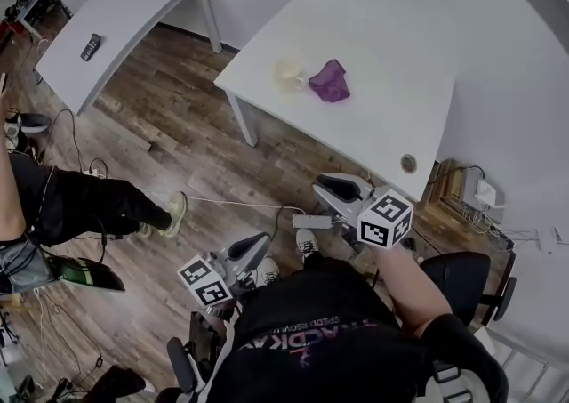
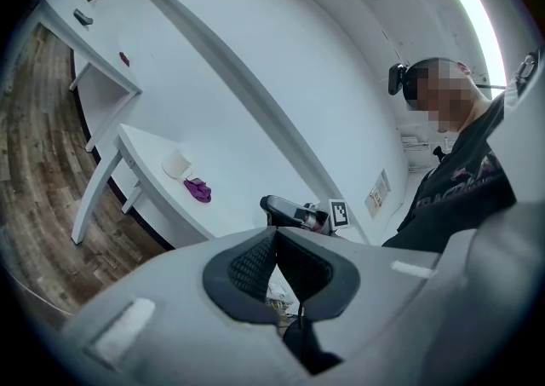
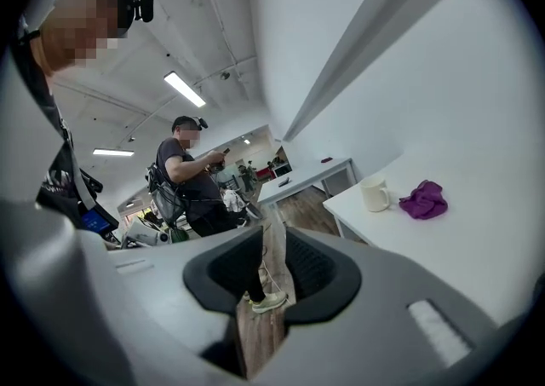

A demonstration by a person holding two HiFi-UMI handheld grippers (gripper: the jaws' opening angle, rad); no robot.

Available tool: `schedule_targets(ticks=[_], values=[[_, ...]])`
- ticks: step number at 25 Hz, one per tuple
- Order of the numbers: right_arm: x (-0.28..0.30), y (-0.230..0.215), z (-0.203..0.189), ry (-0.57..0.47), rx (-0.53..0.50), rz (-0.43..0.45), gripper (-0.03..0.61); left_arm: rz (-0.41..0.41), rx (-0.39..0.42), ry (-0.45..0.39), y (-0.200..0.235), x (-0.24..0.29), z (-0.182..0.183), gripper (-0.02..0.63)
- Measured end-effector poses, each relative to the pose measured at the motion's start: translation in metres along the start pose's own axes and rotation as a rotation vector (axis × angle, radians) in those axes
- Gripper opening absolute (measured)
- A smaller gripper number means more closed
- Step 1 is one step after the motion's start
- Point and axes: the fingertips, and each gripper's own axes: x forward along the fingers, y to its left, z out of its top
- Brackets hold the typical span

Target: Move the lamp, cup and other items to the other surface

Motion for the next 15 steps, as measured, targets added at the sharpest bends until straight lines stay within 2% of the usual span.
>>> schedule_targets(ticks=[6, 12, 15], values=[[0.019, -0.064, 0.011, 0.077, 0.020, -0.029, 0.096, 0.084, 0.032, -0.080, 0.010, -0.002, 0.019, -0.005], [0.065, -0.141, 0.053, 0.149, -0.102, -0.094, 0.106, 0.180, 0.050, -0.161, 0.019, -0.013, 0.033, -0.005], [0.090, -0.179, 0.059, 0.189, -0.135, -0.145, 0.106, 0.234, 0.062, -0.208, 0.020, -0.022, 0.039, -0.005]])
